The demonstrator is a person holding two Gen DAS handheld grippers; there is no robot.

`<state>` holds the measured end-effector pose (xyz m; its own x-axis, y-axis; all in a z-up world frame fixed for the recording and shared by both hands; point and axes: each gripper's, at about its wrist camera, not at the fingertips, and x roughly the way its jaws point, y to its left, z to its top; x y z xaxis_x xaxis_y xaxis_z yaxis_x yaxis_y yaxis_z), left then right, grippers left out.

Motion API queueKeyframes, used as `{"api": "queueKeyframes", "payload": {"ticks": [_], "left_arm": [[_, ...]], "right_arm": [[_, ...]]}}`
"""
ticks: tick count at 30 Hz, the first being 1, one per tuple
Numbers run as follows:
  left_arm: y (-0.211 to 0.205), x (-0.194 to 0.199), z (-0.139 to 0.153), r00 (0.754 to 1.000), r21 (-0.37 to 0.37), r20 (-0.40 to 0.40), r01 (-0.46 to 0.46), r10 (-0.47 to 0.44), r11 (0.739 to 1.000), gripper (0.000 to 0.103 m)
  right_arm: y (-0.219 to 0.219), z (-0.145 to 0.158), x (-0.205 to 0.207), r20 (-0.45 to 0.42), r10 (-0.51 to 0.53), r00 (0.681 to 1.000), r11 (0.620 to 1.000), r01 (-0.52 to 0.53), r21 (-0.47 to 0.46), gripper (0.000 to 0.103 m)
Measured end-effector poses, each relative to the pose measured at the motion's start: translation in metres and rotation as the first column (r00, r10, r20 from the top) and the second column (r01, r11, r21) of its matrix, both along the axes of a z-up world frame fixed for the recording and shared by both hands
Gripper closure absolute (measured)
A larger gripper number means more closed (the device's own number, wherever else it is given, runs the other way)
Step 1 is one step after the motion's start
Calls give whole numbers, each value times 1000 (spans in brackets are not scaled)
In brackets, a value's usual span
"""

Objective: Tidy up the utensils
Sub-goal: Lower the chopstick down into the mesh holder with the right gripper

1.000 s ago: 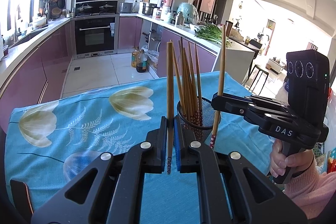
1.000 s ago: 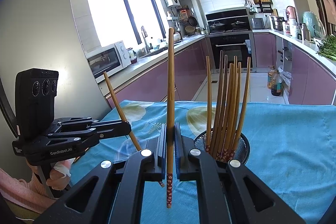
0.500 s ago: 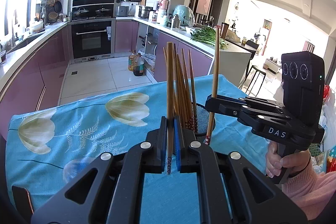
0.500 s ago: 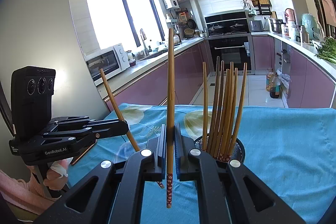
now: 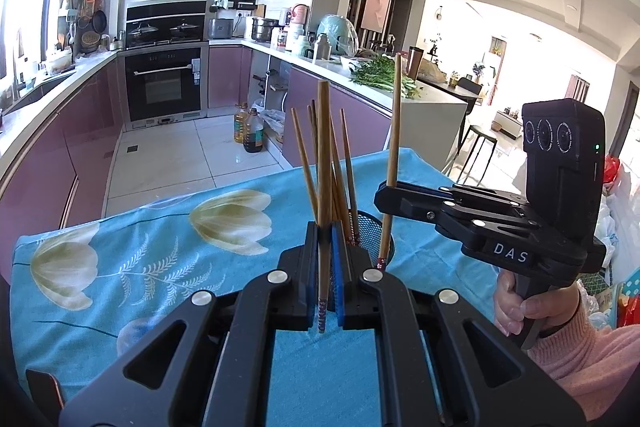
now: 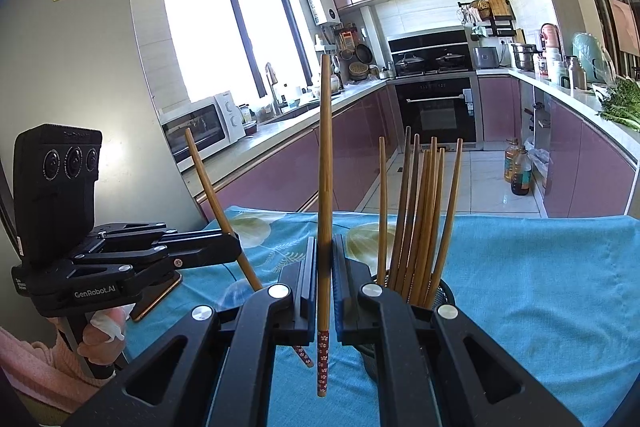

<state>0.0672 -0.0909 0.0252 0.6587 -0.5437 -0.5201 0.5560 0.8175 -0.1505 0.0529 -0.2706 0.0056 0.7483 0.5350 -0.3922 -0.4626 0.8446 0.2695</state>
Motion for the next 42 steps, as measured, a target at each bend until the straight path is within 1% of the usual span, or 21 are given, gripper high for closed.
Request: {"api": "queueKeyframes", "payload": {"ticks": [17, 24, 42], "left_arm": [[-13, -1, 21, 999, -11, 36, 40, -40, 999, 96], [-15, 6, 26, 998, -23, 40, 50, -49, 998, 96], [-14, 6, 37, 995, -61, 82, 64, -59, 996, 96]], "right_arm": [[-2, 8, 0, 25, -9, 1000, 1000, 10, -3, 97], [0, 11, 1, 34, -12, 999, 1000, 12, -4, 97], [-5, 24, 3, 67, -36, 997, 999, 36, 10, 97]]}}
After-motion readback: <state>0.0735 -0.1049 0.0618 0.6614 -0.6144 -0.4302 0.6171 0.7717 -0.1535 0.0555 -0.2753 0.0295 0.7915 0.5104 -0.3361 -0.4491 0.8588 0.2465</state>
